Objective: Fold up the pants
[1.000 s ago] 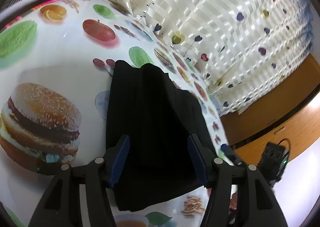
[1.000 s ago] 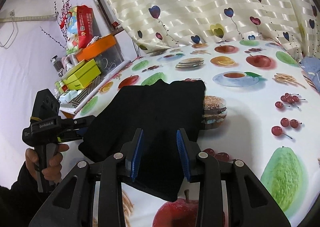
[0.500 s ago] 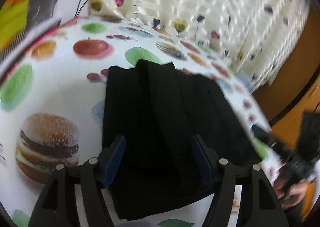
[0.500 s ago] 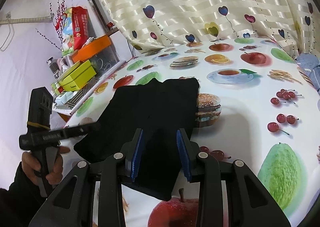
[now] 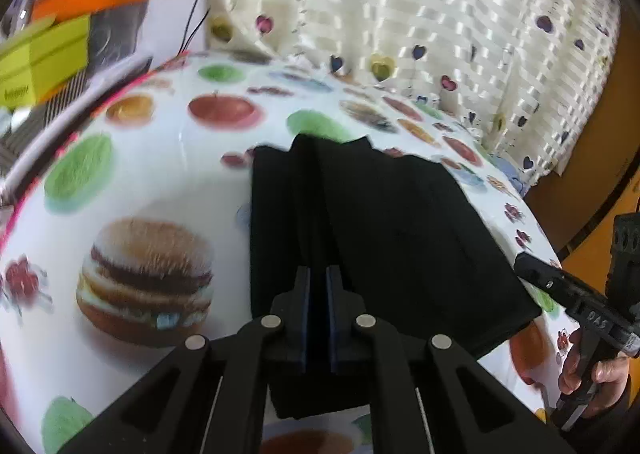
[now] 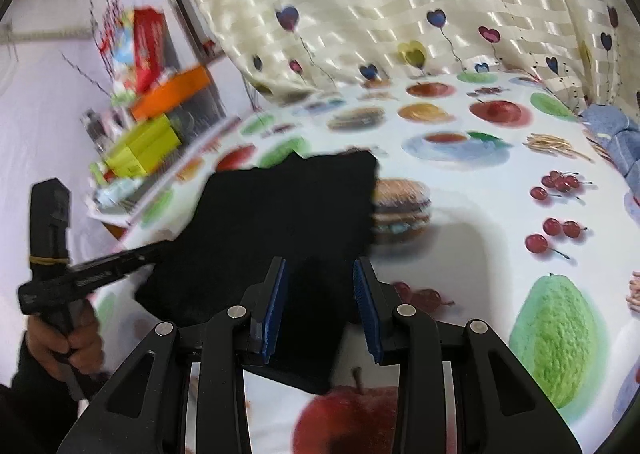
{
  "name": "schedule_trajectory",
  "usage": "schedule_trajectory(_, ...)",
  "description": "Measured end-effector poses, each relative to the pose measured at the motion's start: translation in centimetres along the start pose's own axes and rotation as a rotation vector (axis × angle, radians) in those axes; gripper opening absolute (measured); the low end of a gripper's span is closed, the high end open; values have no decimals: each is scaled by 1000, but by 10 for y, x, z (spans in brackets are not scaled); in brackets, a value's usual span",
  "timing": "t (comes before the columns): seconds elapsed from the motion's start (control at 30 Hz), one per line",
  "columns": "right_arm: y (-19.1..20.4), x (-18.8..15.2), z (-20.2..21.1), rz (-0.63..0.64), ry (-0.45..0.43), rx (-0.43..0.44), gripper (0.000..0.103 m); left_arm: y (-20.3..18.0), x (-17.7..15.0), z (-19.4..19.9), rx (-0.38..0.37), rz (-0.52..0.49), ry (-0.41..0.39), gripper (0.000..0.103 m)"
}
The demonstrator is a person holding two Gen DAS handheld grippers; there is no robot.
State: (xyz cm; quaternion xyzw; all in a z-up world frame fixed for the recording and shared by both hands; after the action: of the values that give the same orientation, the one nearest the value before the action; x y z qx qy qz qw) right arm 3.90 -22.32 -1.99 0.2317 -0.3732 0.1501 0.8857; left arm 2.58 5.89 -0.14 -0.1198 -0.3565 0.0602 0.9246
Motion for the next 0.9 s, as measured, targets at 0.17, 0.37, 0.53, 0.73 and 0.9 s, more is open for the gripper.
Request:
schedule_trajectory(0.17, -10, -1, -13, -61, 72, 17, 36, 5, 4, -1, -20, 7, 18, 14)
schedule_trajectory(0.37, -9, -2, -10, -76, 67, 14, 36, 21, 10, 19, 20, 46, -63, 40)
schedule_trajectory(0.53, -3, -4, -18, -78, 101, 1, 36, 21, 0, -5, 2, 48, 46, 45)
schedule_trajectory(0.73, 1, -19, -6, -86, 118, 7, 36, 10, -16, 6, -21, 7, 29, 45)
schedule_trajectory(0.9, 5, -38, 12, -85, 133, 35, 36, 17, -32, 23, -72, 7, 23, 45)
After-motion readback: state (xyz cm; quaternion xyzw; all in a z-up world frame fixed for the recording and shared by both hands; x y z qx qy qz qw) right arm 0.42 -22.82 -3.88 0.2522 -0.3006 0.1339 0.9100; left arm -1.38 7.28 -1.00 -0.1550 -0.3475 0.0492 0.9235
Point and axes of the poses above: each gripper's, at about its wrist camera, not at the fingertips, and z roughly against the way its jaws point, y to its left, x to its top, the point moved 1 cm from there along -z, roughly the way its jaws point, and after that the axes turned 3 degrees about x, right-handed, at the moved point
